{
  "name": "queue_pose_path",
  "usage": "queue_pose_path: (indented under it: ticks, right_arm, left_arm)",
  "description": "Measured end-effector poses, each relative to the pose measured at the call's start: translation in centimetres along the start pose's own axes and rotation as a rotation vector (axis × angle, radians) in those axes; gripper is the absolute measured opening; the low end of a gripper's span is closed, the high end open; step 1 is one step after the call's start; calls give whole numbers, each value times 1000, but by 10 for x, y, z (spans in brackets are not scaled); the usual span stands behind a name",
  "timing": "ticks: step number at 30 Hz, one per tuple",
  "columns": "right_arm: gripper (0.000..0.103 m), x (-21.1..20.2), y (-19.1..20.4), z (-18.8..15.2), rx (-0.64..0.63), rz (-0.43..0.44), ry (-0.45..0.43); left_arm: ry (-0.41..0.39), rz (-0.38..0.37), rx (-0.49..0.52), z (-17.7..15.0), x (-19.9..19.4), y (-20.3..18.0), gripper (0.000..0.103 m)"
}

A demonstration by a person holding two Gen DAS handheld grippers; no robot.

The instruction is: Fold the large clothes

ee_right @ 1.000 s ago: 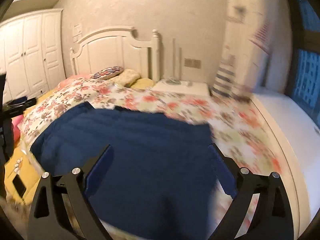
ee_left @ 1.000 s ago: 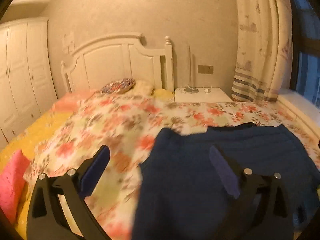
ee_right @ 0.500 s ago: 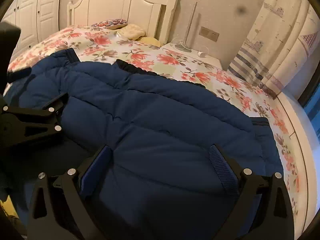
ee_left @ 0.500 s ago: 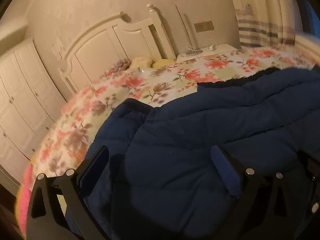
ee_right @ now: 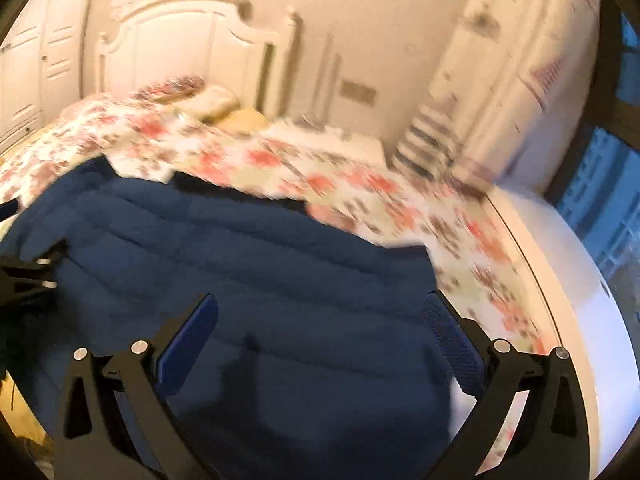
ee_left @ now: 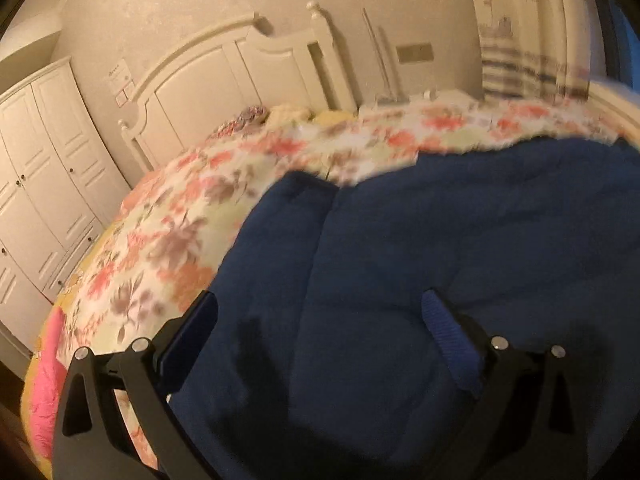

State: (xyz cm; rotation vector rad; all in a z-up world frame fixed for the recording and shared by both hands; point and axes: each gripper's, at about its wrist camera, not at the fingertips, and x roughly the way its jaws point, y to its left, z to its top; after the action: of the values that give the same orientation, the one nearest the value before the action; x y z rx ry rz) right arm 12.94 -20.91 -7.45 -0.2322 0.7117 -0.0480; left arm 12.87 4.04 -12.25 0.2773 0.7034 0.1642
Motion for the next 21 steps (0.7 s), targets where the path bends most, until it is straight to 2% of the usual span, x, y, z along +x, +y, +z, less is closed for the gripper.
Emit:
queue_pose_path:
  ticks: [2,3,4,5,8,11,13,16,18,20,21]
  right_arm:
    - [99,24,-14,-15,21,-40,66]
    - [99,41,-20,-26,56,1,108]
    - [99,45,-29,-32,124,49,102]
    - [99,42,-32,-31,134,45,102]
    - [99,25,-31,-28,127,-15,56]
    - [99,11,-31,-30,133,-30,14]
    - [99,24,-30,-37,102,-63,60]
    - [99,35,-38,-37,142,2,111]
    - [99,19,-36,-28,162,-69,74]
    - [99,-5,-18,-17,135,-18,-13]
    - [99,-10,-7,-15,100,-14,-27]
  left_arm:
    - [2,-36,-35,-6,6,3,101]
    - [2,-33,-32,-6,6,2,101]
    - [-1,-21,-19,-5,6,-1,101]
    - [-2,-10,-8,-6,7,-2,101]
    - [14,-31,-19,-6,11,0,101]
    - [24,-46,-29,-7,12,1,101]
    - [22,-47,-29,-7,12,1,101]
    - [24,-51,-32,-7,14,1,101]
    - [24,-51,-34,-6,14,1,101]
    - [24,-50,-33,-6,14,1,101]
    - [24,-51,-33,-6,14,2,101]
